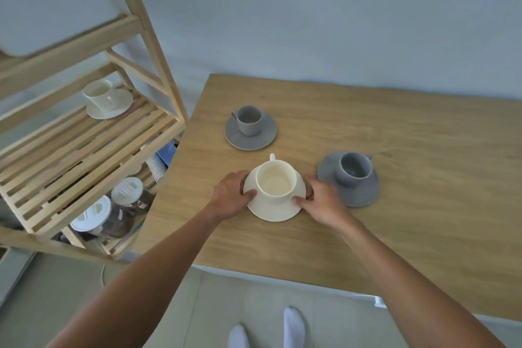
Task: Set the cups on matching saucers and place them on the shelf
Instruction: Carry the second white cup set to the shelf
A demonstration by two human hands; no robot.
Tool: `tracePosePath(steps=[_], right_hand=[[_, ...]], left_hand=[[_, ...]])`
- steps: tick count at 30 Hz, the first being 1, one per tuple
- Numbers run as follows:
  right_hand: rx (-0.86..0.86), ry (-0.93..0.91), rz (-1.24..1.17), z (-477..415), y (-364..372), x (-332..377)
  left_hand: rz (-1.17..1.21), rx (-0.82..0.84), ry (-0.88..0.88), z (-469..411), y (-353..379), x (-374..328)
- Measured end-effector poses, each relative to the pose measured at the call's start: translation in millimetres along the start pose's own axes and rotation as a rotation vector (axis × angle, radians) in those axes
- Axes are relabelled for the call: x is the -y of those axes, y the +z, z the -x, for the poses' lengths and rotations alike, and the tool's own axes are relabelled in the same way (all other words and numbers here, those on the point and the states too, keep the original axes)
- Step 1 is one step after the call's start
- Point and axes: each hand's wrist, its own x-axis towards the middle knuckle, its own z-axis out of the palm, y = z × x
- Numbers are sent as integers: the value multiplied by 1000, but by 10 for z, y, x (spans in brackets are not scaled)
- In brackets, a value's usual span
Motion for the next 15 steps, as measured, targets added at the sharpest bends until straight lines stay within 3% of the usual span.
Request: tracePosePath(steps=[15], right_hand=[[109,42,-234,-360,-27,22]], left_hand=[[290,-82,-4,7,-131,-122]])
